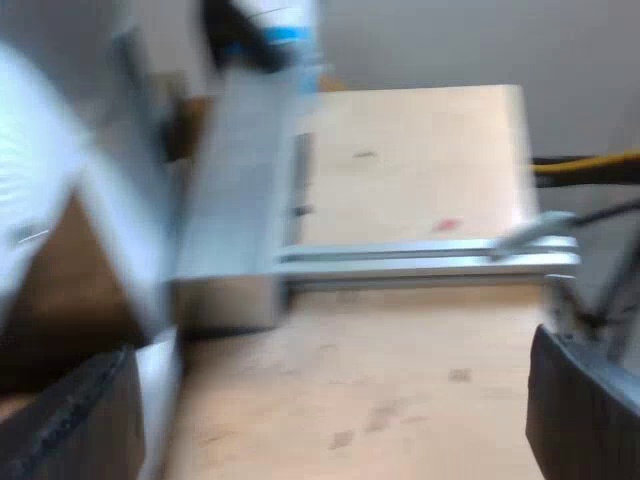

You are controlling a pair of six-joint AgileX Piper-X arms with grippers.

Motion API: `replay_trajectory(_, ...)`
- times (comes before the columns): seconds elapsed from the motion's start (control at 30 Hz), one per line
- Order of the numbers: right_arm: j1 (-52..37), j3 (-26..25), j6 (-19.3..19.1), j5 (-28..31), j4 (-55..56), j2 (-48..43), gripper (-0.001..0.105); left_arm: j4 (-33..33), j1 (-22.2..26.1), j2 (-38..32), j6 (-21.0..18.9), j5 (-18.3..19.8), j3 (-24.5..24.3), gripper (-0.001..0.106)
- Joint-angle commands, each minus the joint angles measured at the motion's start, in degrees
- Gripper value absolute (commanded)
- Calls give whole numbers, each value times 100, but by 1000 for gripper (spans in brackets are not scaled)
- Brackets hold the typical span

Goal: Place mug into machine

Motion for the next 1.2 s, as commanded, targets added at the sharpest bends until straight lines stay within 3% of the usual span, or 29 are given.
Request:
replay_trajectory(0.03, -242, -11, -44, -118, 32, -138, 79, 92, -40, -224, 20, 31, -34, 89)
replay_trajectory(0.2, -284, 84, -20, -163, 123, -586, 79, 311, -40, -1036, 20, 31, -34, 89)
replay_trajectory(0.27, -284, 299, -120, -163, 503, -1722, 79, 384, -40, -1326, 20, 31, -34, 89)
replay_trajectory(0.5, -284, 551, -53, -163, 1313, -3019, 79, 673, -40, -2349, 20, 31, -34, 89)
replay_trajectory(0.67, -284, 821, -53, -163, 1778, -4104, 79, 1322, -40, -3180, 20, 31, -34, 89)
replay_trajectory(0.8, -264, 756, -75, -332, 2349, -4111, 79, 1590, -40, -3547, 20, 31, -34, 89)
replay_trajectory(0.87, -265, 833, -237, -720, 2289, -4168, 79, 2396, -16, -3730, 20, 47, -186, 89)
replay_trajectory(0.97, -265, 852, -321, -1034, 2178, -4185, 79, 2695, -10, -3740, 191, 14, -176, 89)
replay_trajectory(1.17, -265, 977, -319, -1012, 1758, -4185, 79, 2522, -10, -3762, 266, -138, -46, 89)
replay_trajectory(1.2, -265, 1002, -319, -997, 1706, -4185, 79, 2330, -10, -3750, 247, -367, 119, 89)
